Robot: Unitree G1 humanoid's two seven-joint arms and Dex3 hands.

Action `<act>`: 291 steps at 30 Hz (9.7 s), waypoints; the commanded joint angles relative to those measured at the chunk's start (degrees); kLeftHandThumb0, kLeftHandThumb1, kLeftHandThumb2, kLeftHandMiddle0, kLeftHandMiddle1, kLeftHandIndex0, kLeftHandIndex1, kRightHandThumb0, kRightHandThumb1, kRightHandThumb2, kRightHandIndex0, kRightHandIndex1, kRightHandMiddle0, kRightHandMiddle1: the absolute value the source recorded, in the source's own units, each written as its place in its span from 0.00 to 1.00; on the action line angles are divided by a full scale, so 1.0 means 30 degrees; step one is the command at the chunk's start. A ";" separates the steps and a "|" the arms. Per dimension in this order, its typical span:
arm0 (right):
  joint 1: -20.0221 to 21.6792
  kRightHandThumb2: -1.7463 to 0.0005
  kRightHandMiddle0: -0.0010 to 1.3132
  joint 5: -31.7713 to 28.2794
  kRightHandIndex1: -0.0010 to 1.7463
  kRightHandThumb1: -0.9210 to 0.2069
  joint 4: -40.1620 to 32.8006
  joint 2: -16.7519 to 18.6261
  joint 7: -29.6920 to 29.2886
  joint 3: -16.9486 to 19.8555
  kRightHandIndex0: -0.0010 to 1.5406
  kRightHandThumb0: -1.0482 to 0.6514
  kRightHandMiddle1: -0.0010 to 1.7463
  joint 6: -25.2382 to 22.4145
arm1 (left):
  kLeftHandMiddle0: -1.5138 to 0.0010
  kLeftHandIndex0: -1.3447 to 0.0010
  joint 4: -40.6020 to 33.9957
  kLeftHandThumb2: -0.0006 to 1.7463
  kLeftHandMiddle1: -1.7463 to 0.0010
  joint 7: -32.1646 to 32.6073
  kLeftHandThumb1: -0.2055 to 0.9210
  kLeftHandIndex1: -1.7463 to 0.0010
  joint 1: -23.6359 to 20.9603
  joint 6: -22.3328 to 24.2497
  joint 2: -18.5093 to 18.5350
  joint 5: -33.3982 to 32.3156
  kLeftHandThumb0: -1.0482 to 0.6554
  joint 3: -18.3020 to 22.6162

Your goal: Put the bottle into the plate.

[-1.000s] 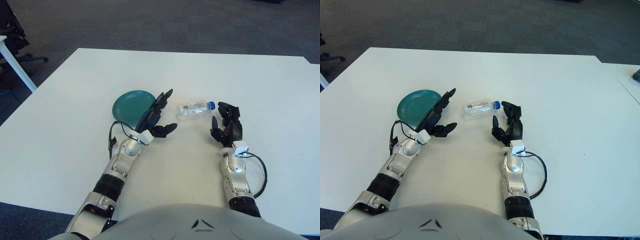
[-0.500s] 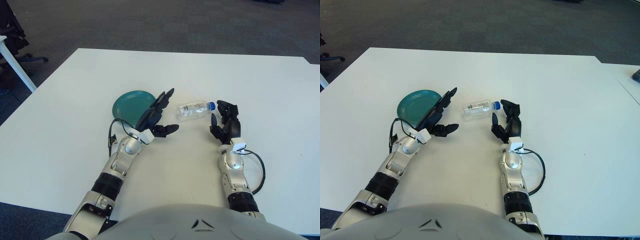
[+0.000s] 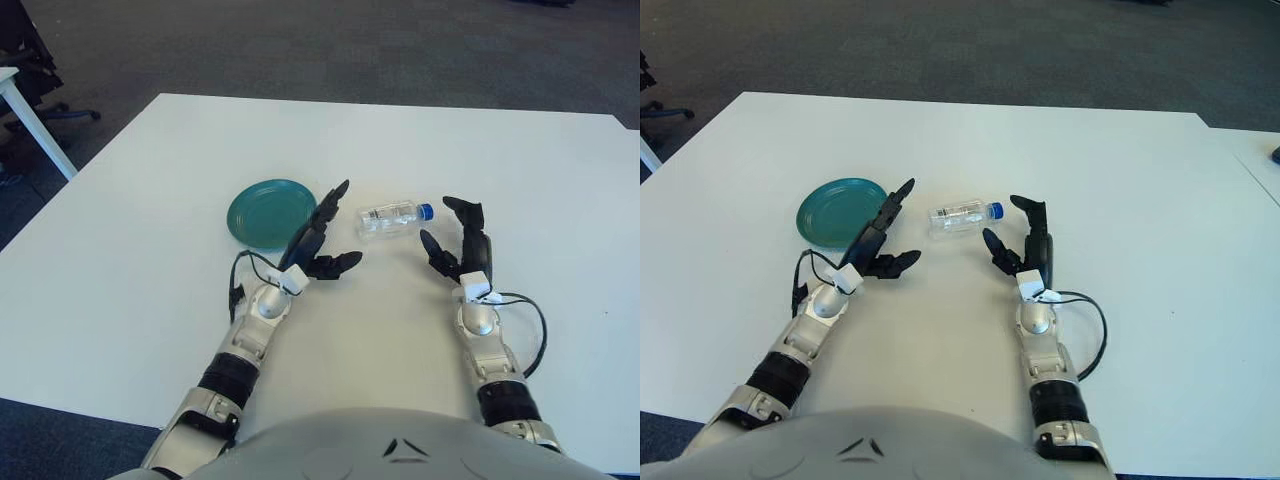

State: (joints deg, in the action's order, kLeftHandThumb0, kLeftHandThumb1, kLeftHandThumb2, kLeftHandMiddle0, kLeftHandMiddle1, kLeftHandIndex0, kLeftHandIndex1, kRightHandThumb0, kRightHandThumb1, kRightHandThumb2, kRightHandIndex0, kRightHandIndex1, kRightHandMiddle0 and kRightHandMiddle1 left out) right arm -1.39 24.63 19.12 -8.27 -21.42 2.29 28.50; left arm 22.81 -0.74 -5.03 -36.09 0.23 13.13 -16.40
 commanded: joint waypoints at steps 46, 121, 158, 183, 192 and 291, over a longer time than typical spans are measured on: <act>0.3550 0.67 0.00 0.8738 0.00 0.00 -0.2152 -1.1985 0.6106 -0.5152 0.00 0.00 0.00 -0.1650 | 0.99 1.00 0.4317 0.42 1.00 0.4524 1.00 0.88 -0.2536 -0.3298 -0.1867 0.2698 0.00 0.0589; 0.8577 0.70 0.00 0.8878 0.00 0.00 0.6621 -1.0453 0.2422 -0.8259 0.00 0.00 0.00 -0.1368 | 0.70 0.96 0.0547 0.31 0.92 0.5822 1.00 0.42 -0.1754 -0.1390 0.0266 0.2999 0.05 0.1214; 0.9868 0.71 0.00 0.8455 0.00 0.00 0.9764 -0.9713 0.1246 -0.9485 0.00 0.00 0.00 -0.1194 | 0.72 0.89 -0.8702 0.34 0.71 0.0374 1.00 0.39 0.0114 0.8429 0.1699 -0.2748 0.14 0.5441; 1.0149 0.75 0.00 0.7501 0.00 0.00 1.0376 -1.0039 0.1139 -0.9268 0.00 0.00 0.00 -0.0553 | 0.77 0.95 -0.3669 0.38 0.75 0.2658 1.00 0.41 0.0726 0.8814 0.2719 -0.3074 0.19 0.9123; 1.0140 0.72 0.00 0.7272 0.00 0.00 1.0433 -1.0277 0.1587 -0.9115 0.00 0.00 0.00 -0.0455 | 0.77 0.95 -0.3142 0.39 0.78 0.4223 1.00 0.41 0.0365 0.8784 0.2050 -0.3190 0.21 0.9440; 1.0830 0.63 0.00 0.5842 0.00 0.00 -0.0612 -1.0238 0.9347 -0.7337 0.01 0.00 0.00 0.1208 | 0.73 0.96 0.0636 0.47 0.76 0.7313 1.00 0.42 -0.1074 0.8159 0.1365 -0.2972 0.22 0.9448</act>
State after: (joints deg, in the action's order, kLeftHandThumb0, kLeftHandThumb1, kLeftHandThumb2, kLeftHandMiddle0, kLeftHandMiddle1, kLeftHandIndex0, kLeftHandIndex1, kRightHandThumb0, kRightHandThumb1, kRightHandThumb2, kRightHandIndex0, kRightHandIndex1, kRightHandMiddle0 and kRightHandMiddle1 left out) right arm 30.24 41.25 15.98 -39.66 7.73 -19.36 31.62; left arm 25.76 20.97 -9.22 -12.63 4.47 3.71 12.16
